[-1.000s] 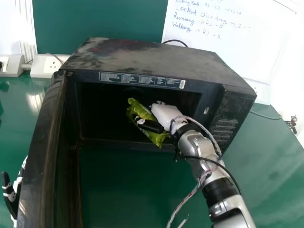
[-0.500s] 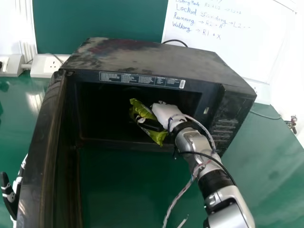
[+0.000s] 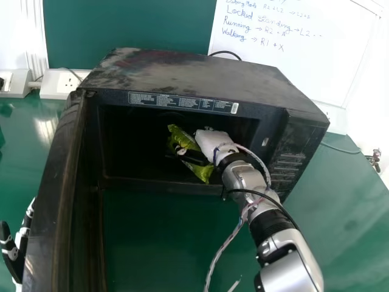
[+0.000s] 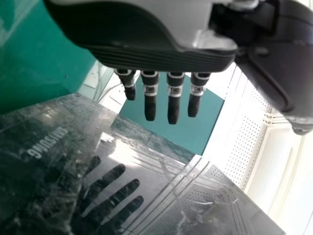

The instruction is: Put biscuit inside oven

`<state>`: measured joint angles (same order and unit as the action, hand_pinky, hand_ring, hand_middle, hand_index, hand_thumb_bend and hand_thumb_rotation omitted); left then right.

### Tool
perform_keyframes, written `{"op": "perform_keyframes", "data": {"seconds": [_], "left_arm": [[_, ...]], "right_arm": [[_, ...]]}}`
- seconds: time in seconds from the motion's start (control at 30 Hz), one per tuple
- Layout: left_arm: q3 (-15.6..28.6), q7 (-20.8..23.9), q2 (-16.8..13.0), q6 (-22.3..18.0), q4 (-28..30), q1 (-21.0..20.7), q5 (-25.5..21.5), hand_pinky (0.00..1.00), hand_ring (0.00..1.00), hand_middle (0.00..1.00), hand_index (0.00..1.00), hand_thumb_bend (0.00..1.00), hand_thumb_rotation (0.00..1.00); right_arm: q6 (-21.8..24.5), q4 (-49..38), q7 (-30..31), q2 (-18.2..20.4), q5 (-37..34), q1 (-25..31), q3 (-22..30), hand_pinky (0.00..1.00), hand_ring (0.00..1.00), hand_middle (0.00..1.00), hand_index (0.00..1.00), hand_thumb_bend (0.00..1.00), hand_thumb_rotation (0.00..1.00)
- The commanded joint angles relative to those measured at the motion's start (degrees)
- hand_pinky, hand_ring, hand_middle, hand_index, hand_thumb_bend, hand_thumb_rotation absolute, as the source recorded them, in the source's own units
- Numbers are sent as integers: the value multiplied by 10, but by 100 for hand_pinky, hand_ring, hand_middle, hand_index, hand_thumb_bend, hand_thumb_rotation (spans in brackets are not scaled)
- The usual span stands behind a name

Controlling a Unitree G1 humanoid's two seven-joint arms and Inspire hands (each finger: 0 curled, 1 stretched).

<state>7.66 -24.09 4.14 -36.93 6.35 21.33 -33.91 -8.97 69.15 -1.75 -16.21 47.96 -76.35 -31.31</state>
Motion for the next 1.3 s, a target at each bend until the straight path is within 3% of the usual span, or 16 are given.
{"op": "perform_keyframes", "data": {"seconds": [0.0,0.13,0.73,0.77,0.87,1.27], "left_arm": [[-3,-3,12,-1,5,9,0,85,90,91,95,96,67],[-2,-4,11,-1,6,11,0,84,90,91,95,97,67],[-4,4,16,1,20,21,5,83,89,91,95,98,67],[-4,5,16,1,21,22,4,83,89,91,95,98,67],[-6,3,15,3,26,26,1,84,89,91,95,98,66],[-7,8,17,6,34,32,4,84,89,91,95,98,66]], "right_arm": [[0,7,-15,8,-5,-28,-2,36,45,52,45,53,0],[1,18,-18,15,-5,-37,-6,34,41,49,47,53,0],[27,53,-32,40,-4,-57,-23,37,45,48,49,53,0],[29,53,-32,42,-5,-56,-22,37,46,51,49,53,9],[32,55,-34,45,-8,-53,-20,36,46,52,49,52,14],[39,61,-46,57,-13,-47,-19,35,44,52,49,52,14]]}}
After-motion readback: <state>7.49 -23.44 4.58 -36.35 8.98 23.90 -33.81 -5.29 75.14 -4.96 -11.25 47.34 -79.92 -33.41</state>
